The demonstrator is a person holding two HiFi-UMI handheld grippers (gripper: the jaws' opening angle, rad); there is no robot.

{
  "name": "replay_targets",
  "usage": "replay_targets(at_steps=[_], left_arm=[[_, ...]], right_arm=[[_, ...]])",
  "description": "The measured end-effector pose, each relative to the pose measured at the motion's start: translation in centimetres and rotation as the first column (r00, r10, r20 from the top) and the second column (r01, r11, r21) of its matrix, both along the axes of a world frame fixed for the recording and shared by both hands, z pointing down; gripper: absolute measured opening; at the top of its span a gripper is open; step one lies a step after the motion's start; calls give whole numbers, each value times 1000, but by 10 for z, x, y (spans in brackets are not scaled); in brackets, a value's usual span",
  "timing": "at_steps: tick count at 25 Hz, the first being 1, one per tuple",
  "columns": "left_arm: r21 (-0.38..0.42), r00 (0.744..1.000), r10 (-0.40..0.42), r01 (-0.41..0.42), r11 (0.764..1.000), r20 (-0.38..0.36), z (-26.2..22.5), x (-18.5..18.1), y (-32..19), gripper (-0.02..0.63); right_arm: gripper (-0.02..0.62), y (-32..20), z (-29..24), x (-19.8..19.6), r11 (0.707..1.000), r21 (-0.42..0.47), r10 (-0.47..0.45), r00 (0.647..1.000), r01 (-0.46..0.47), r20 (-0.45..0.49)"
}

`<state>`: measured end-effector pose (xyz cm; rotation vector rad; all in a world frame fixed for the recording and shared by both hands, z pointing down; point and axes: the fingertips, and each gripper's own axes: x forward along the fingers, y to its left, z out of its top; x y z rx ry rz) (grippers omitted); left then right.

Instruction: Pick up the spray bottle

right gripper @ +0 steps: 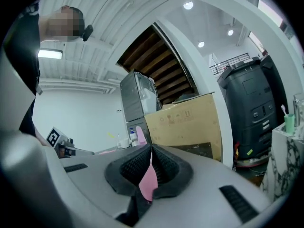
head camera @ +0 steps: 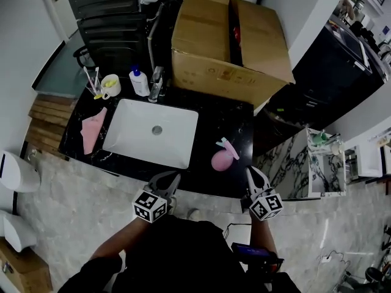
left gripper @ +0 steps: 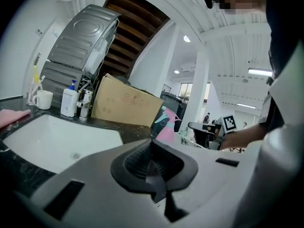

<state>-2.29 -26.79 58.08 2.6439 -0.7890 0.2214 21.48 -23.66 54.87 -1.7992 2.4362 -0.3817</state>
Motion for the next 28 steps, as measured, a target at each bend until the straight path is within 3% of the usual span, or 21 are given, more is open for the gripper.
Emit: replay_targets(at_steps=[4,7,14,23,28], left_arm=[[-13,1000,13,-13,1000,-11,2,-4,-9,8],[-14,999,25,-25,1000,-22,2,-5,-14,8],[-20,999,26,-26,999,-31,5,-11,-22,8],[-24,999,-11,10,1000,-44,4,-24,-34,8],[-22,999,-29,28,999,-46,4,-29,-39,8]], right_arm=[[32,-9,-12,-7,1000,27,-2,1000,2,-8],[131,-17,-20,-12,999,32,-3,1000,4,-22],[203,-45,-12,-28,998,-17,-55,994,54,-96],[207,-70,-2,-51,991,-69,-122,982,113,-147],[124,-79,-3,-54,991,-62,-128,978,119,-164]])
